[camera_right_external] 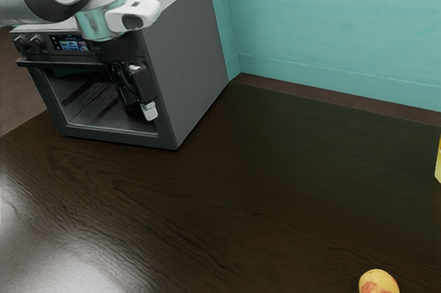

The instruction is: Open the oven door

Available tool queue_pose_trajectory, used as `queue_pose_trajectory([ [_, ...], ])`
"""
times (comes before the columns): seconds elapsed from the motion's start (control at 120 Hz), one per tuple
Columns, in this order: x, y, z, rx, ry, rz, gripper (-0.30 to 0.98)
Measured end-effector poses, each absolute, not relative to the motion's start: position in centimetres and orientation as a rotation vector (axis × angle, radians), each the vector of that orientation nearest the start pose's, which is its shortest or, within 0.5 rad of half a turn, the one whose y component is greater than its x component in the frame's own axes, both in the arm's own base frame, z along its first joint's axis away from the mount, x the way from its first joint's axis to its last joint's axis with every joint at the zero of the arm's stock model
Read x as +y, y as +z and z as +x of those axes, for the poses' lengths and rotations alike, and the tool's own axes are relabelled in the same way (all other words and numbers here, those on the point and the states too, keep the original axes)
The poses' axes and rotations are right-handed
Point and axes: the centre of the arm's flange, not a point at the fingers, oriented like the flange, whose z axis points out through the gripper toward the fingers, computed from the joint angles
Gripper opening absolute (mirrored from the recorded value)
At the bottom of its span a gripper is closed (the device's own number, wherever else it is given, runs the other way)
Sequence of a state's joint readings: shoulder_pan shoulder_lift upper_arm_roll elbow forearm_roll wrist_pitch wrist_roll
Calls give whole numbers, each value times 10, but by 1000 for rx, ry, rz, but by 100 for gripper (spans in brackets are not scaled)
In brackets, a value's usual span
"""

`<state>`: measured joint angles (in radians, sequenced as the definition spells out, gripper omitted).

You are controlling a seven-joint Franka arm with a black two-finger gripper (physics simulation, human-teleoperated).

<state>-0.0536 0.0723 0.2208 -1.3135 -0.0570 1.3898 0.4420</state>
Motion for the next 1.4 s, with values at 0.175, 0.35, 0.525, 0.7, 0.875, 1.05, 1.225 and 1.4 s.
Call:
queue_pose_trajectory([
  [0.175, 77, 687, 549, 590, -17, -3126, 69],
  [0.35, 82, 688, 548, 674, -17, -3109, 69],
  [0.525, 69, 765, 502, 814, -245, -3018, 68],
  [0.7, 35, 871, 436, 1289, -540, -2644, 68],
  [0.875, 76, 872, 430, 1480, -382, -2402, 68],
  [1.05, 118, 842, 400, 1658, -196, -2227, 68],
  [1.225, 178, 811, 397, 1759, -137, -2139, 68],
  [1.4, 211, 786, 411, 1854, -102, -2063, 69],
])
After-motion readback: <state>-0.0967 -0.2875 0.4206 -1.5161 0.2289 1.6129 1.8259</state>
